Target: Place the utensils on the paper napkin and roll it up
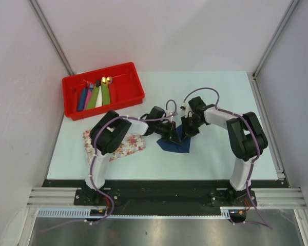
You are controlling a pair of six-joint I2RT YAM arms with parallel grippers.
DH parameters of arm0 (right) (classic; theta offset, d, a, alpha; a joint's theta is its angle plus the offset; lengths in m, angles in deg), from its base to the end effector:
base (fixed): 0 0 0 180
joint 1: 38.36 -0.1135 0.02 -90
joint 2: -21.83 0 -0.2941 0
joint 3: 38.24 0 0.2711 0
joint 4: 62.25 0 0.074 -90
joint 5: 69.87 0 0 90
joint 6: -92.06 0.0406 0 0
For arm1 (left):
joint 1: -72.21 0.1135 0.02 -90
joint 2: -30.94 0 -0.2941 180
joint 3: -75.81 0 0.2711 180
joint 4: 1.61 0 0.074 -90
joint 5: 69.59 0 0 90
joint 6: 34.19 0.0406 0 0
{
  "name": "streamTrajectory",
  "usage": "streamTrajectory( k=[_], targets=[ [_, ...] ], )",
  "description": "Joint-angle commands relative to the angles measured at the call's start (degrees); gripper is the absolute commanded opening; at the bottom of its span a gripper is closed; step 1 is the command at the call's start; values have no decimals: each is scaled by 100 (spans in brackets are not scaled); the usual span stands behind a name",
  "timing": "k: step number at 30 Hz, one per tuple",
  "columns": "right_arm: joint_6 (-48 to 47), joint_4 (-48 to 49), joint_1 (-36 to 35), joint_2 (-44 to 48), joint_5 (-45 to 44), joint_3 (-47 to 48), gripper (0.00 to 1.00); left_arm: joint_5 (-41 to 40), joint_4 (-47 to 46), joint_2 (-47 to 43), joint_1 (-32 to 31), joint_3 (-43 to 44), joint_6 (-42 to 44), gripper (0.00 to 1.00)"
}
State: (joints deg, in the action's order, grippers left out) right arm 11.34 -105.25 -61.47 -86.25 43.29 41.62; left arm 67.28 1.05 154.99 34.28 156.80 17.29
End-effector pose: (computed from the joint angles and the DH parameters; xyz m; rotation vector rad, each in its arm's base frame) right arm 0.3487 0.1662 0.1595 -0.4405 2.8275 0.6947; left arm 0.3397 -0.3023 0.0992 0.4448 2.6004 -1.5388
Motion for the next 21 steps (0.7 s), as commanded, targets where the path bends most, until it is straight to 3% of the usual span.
streamTrajectory(
  k=[1,4,9,14,21],
  targets=[
    [-233,86,-44,-346,-417,-133,10,-635,-225,-441,75,-368,258,27],
    [-277,86,-9,-399,-435,-132,8,-618,-262,-1048,312,-746,257,48],
    [-313,60,26,-399,-426,-141,7,-767,625,-1812,875,-1230,687,73],
    [-286,69,35,-373,-409,-159,6,-1311,1565,-1929,1042,-1292,1267,75],
    [-251,104,35,-408,-400,-177,6,-1058,1514,-1454,885,-1204,1067,72]
  ],
)
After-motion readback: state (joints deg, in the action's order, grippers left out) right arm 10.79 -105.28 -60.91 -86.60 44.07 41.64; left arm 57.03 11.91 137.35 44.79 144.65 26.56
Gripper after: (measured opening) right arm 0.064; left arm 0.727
